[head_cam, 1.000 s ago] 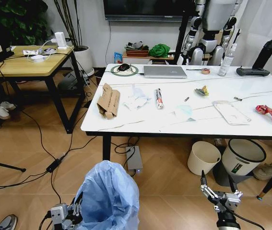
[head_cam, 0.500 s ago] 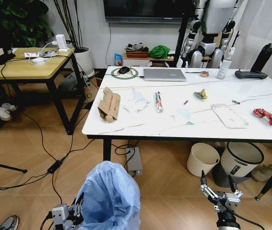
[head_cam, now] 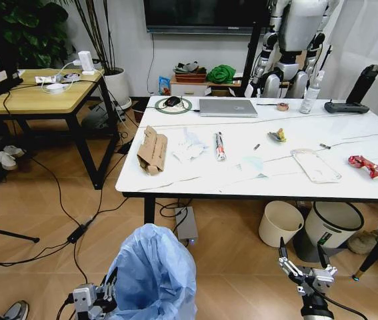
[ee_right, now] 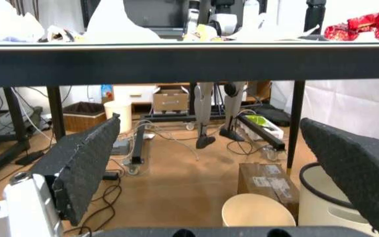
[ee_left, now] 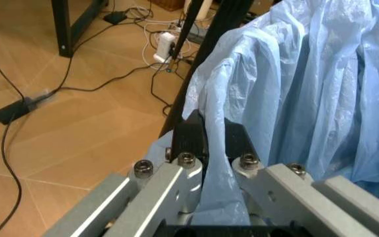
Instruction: Pick up the trash bin and place the trash from the table into it.
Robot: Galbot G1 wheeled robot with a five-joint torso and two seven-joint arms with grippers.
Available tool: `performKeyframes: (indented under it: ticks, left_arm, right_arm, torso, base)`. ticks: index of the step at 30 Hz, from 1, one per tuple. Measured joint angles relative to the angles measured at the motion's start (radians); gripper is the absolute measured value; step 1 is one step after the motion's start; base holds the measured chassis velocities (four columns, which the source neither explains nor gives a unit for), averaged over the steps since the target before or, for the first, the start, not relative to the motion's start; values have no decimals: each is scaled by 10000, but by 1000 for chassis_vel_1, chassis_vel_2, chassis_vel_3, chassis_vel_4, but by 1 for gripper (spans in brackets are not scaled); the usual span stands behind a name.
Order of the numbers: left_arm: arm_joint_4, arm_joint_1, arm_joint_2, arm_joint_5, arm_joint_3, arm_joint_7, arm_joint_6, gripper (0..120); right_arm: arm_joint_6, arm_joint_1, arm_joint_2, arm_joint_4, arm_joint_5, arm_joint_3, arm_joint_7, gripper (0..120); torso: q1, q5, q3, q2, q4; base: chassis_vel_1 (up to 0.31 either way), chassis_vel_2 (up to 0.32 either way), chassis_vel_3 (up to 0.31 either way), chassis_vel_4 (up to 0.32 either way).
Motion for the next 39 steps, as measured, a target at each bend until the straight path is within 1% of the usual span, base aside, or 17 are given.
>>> performKeyframes:
  ticks: [5, 12, 25, 28, 32, 34, 39]
  left_arm:
    - [8, 0, -15, 15, -2, 21, -72, 0]
    - [21, -6, -23, 42, 2, 31, -89, 0]
    - [29, -17, -37, 93, 20, 47, -95, 0]
    - [31, -19, -40, 97, 21, 50, -96, 0]
    - [34, -37, -53, 143, 32, 52, -111, 0]
    - [35, -40, -54, 149, 37, 52, -116, 0]
    - [31, -28, -53, 188, 84, 31, -279, 0]
  right_arm:
    - [0, -2, 4, 7, 0, -10, 3, 100]
    - [0, -9, 8, 17, 0, -17, 5, 100]
    - [16, -13, 23, 8, 0, -34, 7, 100]
    - [17, -11, 27, 6, 0, -37, 7, 100]
    - [21, -8, 29, -5, 0, -42, 8, 100]
    - [22, -6, 29, -6, 0, -42, 8, 100]
    - [24, -5, 32, -19, 0, -42, 8, 100]
  torso:
    - [128, 0, 173, 303, 0]
    - [249, 0, 328, 578, 0]
    - [546, 0, 724, 1270, 0]
    - [587, 0, 772, 1360, 0]
    - [704, 0, 913, 1619, -1]
    - [728, 0, 945, 1675, 0]
    - [861, 0, 1119, 1981, 0]
  base:
    - [0, 0, 0, 0]
    - [0, 0, 0, 0]
    - [0, 0, 0, 0]
    - [0, 0, 0, 0]
    - [0, 0, 0, 0]
    - [0, 0, 0, 0]
    - [0, 0, 0, 0]
